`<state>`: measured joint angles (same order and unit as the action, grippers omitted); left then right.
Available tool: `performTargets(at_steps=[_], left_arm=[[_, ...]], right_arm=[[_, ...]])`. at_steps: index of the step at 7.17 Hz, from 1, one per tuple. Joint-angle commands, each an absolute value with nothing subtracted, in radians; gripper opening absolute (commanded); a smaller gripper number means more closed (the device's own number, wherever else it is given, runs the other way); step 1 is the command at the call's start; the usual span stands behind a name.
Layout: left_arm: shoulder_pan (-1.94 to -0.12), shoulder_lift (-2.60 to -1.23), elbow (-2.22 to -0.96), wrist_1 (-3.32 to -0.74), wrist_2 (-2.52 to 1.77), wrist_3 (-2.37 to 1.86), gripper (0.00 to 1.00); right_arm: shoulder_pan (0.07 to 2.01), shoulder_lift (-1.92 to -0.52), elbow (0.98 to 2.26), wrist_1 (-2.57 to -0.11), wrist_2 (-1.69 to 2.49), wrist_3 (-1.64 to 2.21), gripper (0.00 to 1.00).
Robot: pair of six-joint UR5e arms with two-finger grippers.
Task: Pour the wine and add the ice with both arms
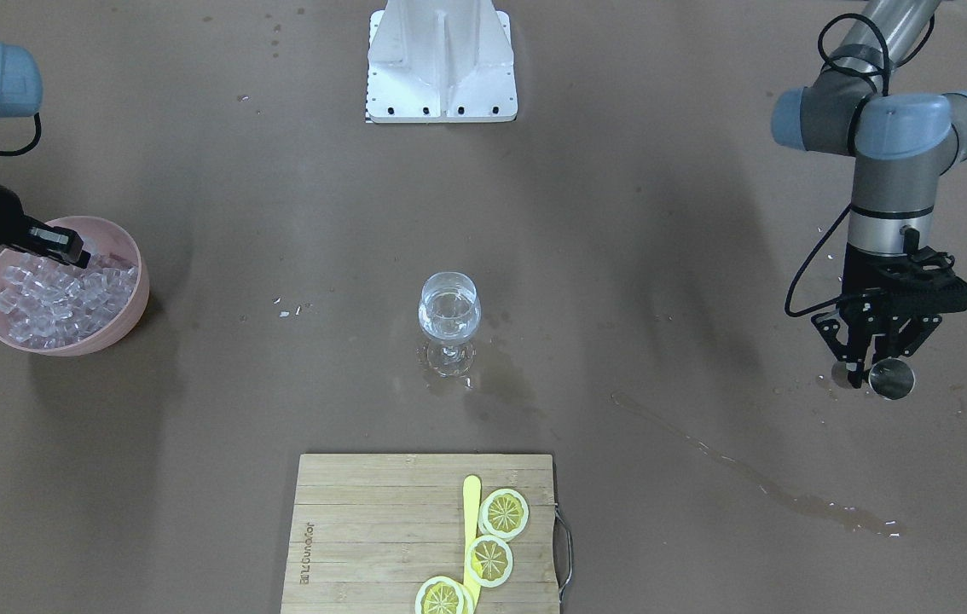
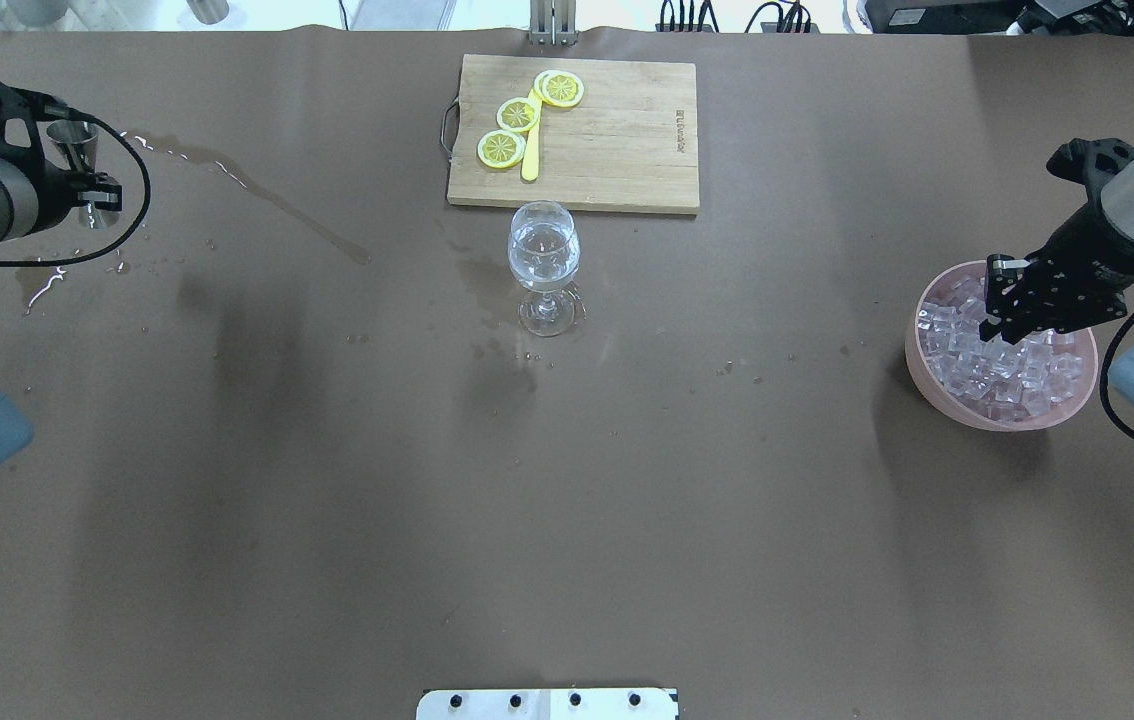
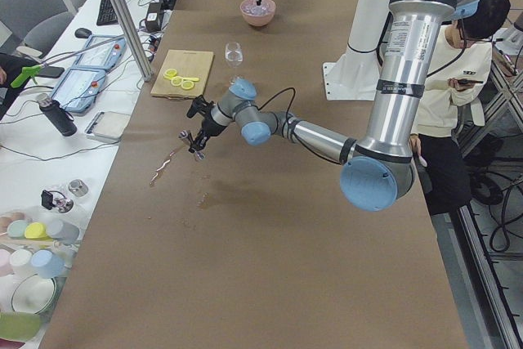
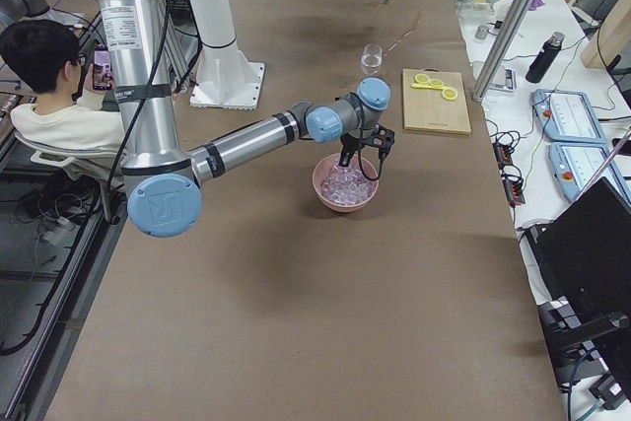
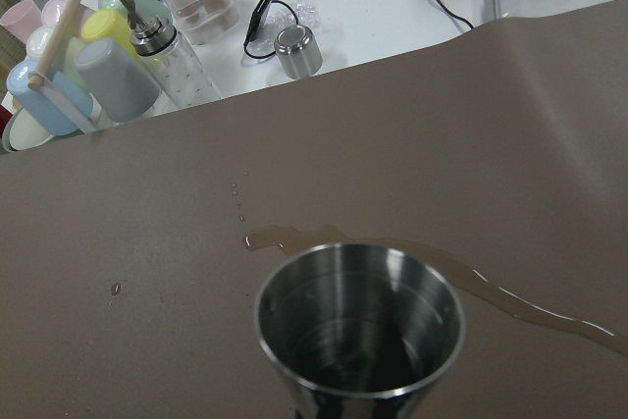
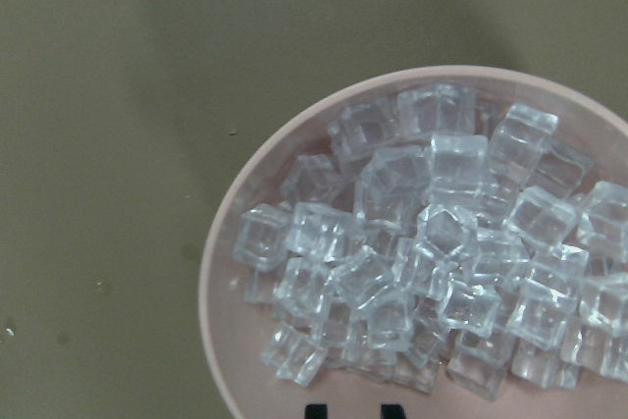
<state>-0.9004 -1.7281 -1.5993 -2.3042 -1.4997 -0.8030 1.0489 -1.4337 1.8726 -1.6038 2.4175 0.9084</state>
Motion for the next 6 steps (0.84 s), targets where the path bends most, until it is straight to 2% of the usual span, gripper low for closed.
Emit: performTargets(at_steps=[1, 4, 6], left_arm=[[-0.908, -1.71, -1.482, -2.549, -1.496, -0.805, 0.0], [-0.908, -1.671, -1.326, -2.779, -1.49, -0.811, 0.0], [-0.908, -1.559, -1.316, -2.889, -1.486, -0.836, 0.0]], right_arm=[[1.058, -1.337, 1.924, -1.74, 2.419, 0.913, 0.01], [1.045, -1.153, 1.867, -1.848, 2.41, 0.96, 0.01], [1.04, -1.033, 1.76, -1.841, 2.407, 1.027, 0.01]])
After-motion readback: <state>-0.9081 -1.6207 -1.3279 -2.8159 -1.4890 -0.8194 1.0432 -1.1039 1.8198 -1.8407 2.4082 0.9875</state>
